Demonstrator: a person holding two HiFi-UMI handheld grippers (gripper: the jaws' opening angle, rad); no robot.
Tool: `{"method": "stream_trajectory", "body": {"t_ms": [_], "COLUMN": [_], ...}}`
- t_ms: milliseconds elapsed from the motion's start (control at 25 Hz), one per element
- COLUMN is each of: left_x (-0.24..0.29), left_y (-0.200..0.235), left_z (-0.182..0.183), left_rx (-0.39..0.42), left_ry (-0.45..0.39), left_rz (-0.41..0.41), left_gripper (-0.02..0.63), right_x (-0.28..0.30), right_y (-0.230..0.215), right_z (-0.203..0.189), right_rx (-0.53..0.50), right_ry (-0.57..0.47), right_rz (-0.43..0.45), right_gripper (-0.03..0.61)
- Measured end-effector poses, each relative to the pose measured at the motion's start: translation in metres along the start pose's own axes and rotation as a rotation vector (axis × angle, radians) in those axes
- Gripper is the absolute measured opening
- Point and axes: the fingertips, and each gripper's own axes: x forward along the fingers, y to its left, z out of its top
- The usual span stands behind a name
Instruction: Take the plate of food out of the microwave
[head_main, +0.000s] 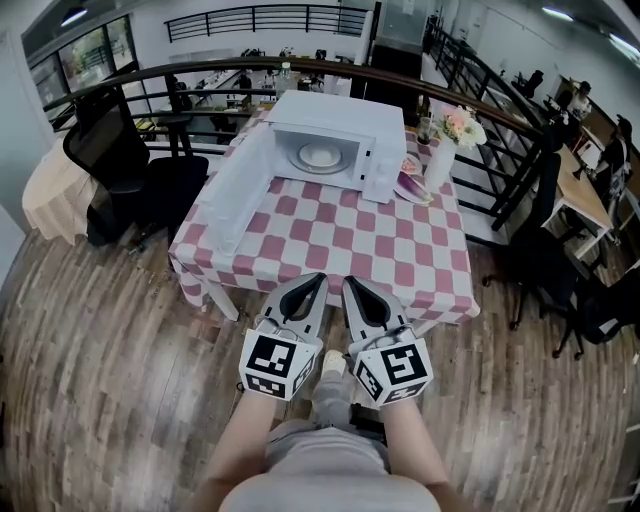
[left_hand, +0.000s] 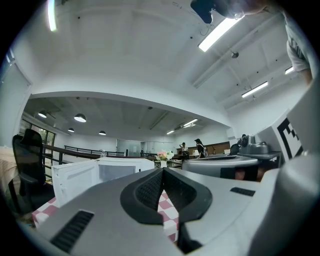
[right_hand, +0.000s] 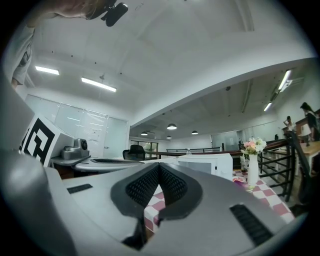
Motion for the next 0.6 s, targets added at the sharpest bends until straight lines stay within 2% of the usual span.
{"method": "stream_trajectory", "body": {"t_ms": [240, 600], "left_x": [0.034, 0.089], "left_y": [0.014, 0.048], "left_z": [-0.004, -0.009], "left_rx": [-0.005, -0.019], "left_ry": [0.01, 0.021], "left_rz": [0.004, 0.045], "left_gripper": [0.002, 0.002], "right_x": [0.027, 0.084], "right_y": [-0.029, -0.065], "right_z": [-0.006, -0.012], "right_rx": [0.01, 0.009], "right_ry": [0.006, 0.016], "right_rz": [-0.005, 0.05], "right_gripper": [0.023, 0.023]}}
